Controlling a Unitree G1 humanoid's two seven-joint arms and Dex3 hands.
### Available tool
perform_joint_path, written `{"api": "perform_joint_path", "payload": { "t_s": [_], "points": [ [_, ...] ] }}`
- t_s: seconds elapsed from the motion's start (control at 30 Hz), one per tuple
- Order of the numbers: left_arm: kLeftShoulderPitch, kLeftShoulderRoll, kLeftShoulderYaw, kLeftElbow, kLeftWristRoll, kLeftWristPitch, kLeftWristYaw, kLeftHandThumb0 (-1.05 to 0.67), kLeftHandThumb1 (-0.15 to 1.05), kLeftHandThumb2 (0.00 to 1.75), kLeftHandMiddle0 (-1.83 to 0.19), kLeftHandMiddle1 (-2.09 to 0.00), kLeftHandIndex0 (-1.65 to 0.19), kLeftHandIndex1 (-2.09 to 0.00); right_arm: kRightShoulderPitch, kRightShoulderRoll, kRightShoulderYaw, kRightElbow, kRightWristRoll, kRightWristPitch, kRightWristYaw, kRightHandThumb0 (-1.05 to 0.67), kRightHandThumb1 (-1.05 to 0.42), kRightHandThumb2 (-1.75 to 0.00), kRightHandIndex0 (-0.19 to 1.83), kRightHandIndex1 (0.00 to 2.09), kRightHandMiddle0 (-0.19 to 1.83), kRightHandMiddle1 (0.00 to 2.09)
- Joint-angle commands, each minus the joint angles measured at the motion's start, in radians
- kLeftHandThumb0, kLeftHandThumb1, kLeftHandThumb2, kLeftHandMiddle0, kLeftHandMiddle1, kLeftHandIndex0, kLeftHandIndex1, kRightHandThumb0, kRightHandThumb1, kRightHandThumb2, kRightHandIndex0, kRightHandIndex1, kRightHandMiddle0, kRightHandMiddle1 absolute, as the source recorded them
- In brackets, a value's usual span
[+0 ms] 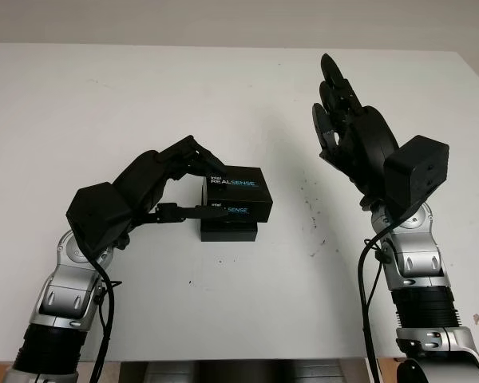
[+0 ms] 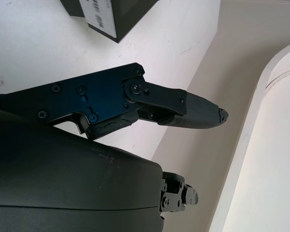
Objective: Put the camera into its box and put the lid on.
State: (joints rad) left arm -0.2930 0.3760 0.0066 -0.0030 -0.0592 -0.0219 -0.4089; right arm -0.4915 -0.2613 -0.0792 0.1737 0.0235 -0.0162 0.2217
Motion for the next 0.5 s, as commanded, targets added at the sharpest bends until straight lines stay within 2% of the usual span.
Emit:
{"api": "perform_joint_path", "payload": {
  "t_s": [0.0, 0.07, 0.2, 0.47],
  "points": [
    [0.006, -0.005, 0.01, -0.005, -0.013, -0.016, -0.006, -0.24, 0.97, 0.05, -0.29, -1.37, -0.23, -1.44, 0.006, -0.007, -0.003, -0.02, 0.002, -0.005, -0.001, -0.67, -1.05, -0.6, -0.09, 0.06, -0.08, 0.05],
    [0.004, -0.005, 0.012, 0.011, -0.015, -0.048, -0.011, -0.23, 0.97, 0.05, -0.29, -1.36, -0.23, -1.44, 0.007, -0.009, -0.003, -0.024, 0.0, -0.002, -0.003, -0.67, -1.05, -0.6, -0.09, 0.06, -0.08, 0.05],
    [0.005, -0.004, 0.018, 0.019, -0.029, -0.047, -0.016, -0.25, 0.96, 0.05, -0.29, -1.42, -0.24, -1.44, 0.008, -0.015, -0.006, -0.023, 0.005, -0.003, 0.008, -0.67, -1.05, -0.61, -0.1, 0.05, -0.09, 0.04],
    [0.014, 0.005, 0.017, 0.039, 0.013, -0.092, 0.005, -0.26, 0.96, 0.05, -0.28, -1.5, -0.24, -1.46, 0.005, -0.017, -0.008, -0.021, 0.006, -0.001, 0.017, -0.67, -1.05, -0.61, -0.1, 0.05, -0.09, 0.04]
  ]
}}
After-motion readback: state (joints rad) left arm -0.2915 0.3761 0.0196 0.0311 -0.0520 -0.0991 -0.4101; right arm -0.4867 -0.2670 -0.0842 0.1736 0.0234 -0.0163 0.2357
